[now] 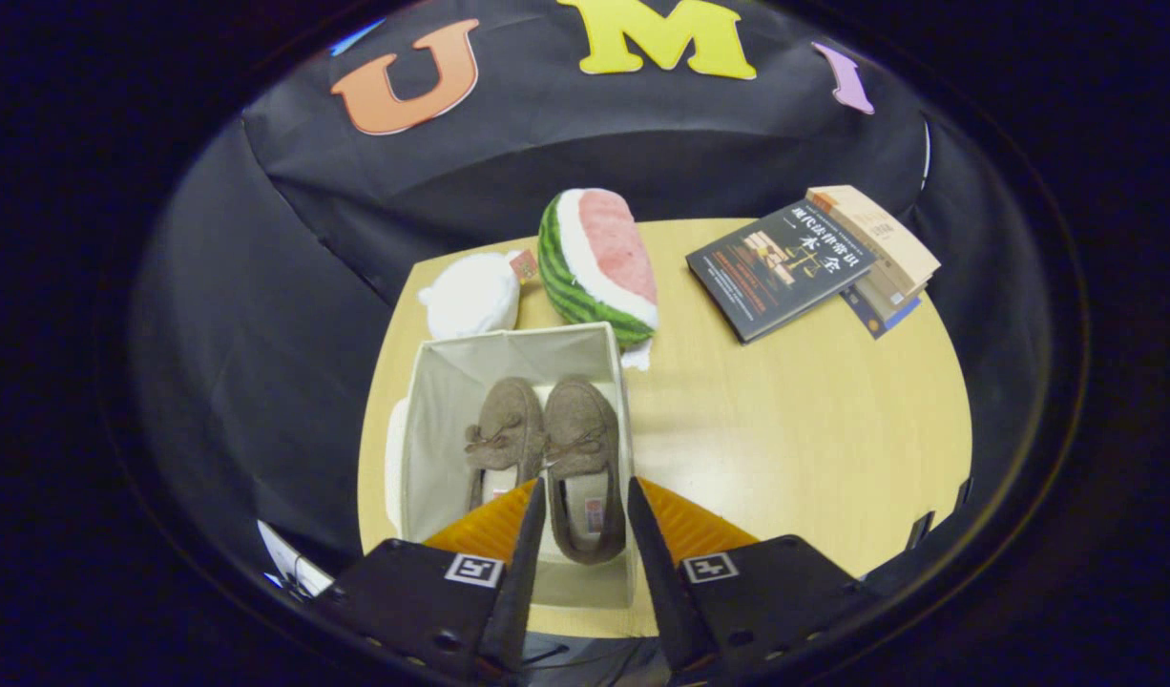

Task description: Open the storage box then place both shoes into the box .Put the left shoe in first, then the right shoe, with the right side of both shoes facing outward in a uniform manner.

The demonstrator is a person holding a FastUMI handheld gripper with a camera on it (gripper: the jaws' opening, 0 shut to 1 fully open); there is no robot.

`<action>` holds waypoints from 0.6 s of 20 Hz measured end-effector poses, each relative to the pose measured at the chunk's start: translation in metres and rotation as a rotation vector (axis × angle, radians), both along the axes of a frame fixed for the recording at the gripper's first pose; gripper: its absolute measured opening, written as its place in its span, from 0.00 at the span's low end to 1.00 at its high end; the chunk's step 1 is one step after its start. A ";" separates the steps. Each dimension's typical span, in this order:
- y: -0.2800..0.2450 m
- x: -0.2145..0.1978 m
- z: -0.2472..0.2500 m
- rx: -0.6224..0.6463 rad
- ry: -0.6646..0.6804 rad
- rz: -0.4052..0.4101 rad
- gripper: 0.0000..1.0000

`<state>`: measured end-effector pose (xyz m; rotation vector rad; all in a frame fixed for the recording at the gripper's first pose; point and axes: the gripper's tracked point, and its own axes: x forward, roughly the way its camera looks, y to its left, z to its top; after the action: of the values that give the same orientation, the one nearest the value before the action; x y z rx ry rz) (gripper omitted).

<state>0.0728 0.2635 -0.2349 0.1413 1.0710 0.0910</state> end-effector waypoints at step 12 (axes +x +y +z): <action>-0.036 -0.047 0.169 -0.051 -0.478 0.019 0.96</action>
<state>0.0259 0.2277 -0.0657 0.0579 0.5966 0.1077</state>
